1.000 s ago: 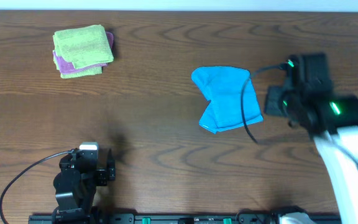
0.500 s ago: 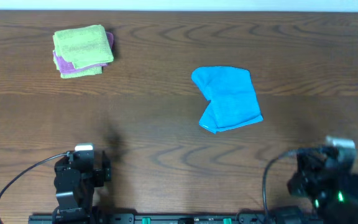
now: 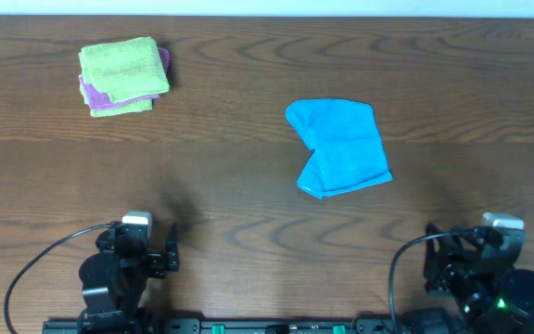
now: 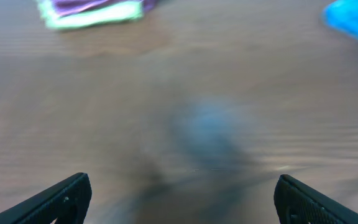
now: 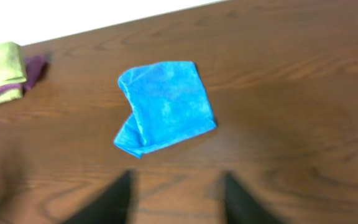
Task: Fold the cloth
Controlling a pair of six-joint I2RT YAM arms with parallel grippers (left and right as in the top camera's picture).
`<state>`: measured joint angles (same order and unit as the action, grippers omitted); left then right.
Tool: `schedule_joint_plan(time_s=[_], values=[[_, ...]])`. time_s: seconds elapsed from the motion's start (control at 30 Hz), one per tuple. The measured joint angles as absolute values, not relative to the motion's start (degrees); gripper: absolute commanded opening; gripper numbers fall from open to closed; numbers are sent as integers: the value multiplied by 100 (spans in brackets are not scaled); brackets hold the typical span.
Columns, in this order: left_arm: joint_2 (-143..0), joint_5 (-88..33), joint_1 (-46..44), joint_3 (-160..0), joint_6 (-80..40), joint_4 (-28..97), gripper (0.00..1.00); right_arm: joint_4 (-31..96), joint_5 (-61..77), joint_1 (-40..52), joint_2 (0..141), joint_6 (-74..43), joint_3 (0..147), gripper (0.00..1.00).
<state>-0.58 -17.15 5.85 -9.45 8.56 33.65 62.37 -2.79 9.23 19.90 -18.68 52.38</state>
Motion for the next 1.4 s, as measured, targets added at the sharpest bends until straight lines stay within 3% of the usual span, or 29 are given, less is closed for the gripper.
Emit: schedule_joint_plan(time_s=[0.03, 0.07, 0.53, 1.13, 1.27, 1.4], values=[[-58, -2082, 585, -947, 790, 3280, 95, 6204, -270, 923, 1990, -1876, 5238, 96], [-58, -2359, 585, -947, 764, 3208, 95, 6176, -272, 923, 1990, -1881, 5238, 99], [-58, -6390, 585, -904, 82, -1068, 95, 6143, -34, 923, 1992, -1870, 5234, 99], [-58, -8536, 578, -902, -73, -1457, 95, 6101, 690, 923, 1992, -1868, 5234, 99], [-58, -8678, 576, -904, -322, -768, 95, 6132, 731, 923, 1992, -1791, 5234, 99], [-58, -7985, 541, -902, -744, 19, 95, 6189, 757, 923, 1992, -1704, 5234, 99]])
